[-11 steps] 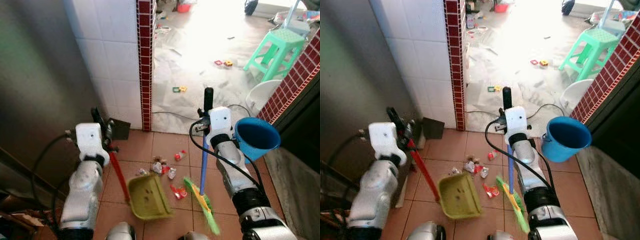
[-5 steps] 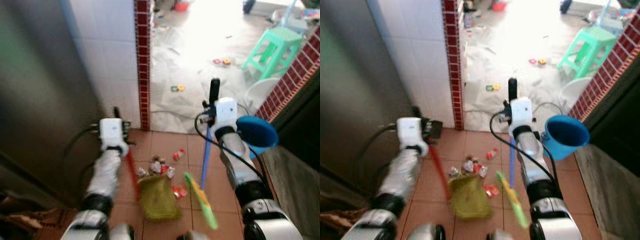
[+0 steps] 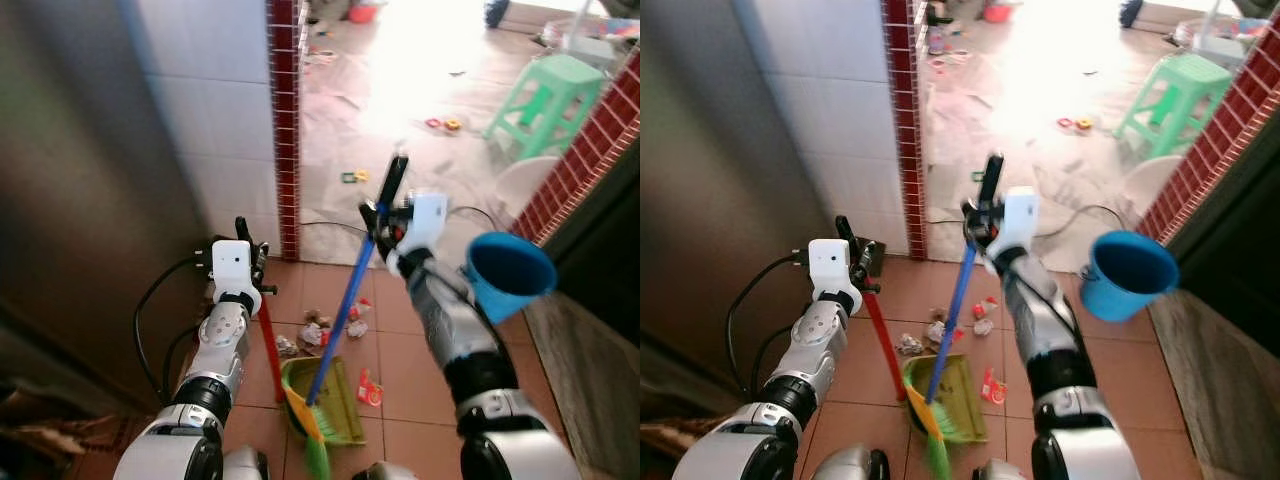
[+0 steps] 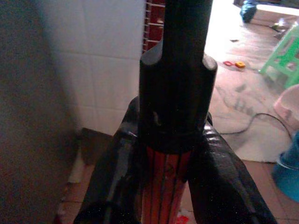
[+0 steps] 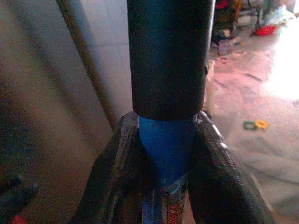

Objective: Sweep floor

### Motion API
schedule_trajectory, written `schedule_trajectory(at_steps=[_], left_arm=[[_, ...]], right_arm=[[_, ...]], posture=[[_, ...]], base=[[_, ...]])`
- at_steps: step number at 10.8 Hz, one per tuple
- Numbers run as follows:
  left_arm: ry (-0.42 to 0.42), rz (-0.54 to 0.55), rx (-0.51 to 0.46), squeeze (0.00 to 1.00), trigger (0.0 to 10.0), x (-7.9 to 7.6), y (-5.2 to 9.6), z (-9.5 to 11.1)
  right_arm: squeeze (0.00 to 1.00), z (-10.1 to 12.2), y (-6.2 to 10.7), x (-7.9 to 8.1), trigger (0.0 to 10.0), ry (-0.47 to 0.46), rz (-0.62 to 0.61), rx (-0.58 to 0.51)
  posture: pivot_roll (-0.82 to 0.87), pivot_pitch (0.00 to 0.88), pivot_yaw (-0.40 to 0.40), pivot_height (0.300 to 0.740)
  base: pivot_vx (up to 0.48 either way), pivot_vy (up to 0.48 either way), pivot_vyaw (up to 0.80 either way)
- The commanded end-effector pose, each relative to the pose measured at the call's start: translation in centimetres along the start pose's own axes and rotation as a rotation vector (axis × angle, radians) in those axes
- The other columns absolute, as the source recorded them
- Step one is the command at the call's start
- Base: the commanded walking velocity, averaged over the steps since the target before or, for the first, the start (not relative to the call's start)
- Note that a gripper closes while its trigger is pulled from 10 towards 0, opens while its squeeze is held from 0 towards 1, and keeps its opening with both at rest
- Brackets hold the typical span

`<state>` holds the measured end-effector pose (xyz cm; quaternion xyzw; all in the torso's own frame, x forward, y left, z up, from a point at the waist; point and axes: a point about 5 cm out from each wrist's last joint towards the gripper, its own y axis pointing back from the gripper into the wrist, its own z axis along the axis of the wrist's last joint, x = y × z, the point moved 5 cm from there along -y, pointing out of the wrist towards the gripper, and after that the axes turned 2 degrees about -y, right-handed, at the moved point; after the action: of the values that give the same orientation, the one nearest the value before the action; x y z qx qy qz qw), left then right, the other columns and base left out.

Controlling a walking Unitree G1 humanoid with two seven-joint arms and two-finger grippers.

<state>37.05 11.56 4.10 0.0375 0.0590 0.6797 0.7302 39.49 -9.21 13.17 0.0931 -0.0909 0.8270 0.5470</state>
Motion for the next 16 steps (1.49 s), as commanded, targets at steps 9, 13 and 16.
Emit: schedule_trajectory(at_steps=[9, 13, 16], left_arm=[[-0.082, -0.224, 0.139, 0.00, 10.0, -4.1, 0.5, -2.2], [-0.081, -0.222, 0.138, 0.00, 10.0, -3.6, 0.8, -2.1], [-0.074, -0.225, 0.138, 0.00, 10.0, -3.6, 0.9, -1.6]], right_arm=[[0.00, 9.8, 0.0, -2.7, 10.0, 0.616, -0.049, -0.272], [0.00, 0.5, 1.3, -5.8, 10.0, 0.426, -0.237, -0.041], [0.00, -0.9, -0.2, -2.2, 10.0, 0.270, -0.177, -0.067]], posture=[[-0.06, 0.034, -0.022, 0.740], [-0.02, 0.041, -0.016, 0.740], [0.00, 0.036, -0.008, 0.740]], base=[[0.000, 0.000, 0.00], [0.000, 0.000, 0.00], [0.000, 0.000, 0.00]])
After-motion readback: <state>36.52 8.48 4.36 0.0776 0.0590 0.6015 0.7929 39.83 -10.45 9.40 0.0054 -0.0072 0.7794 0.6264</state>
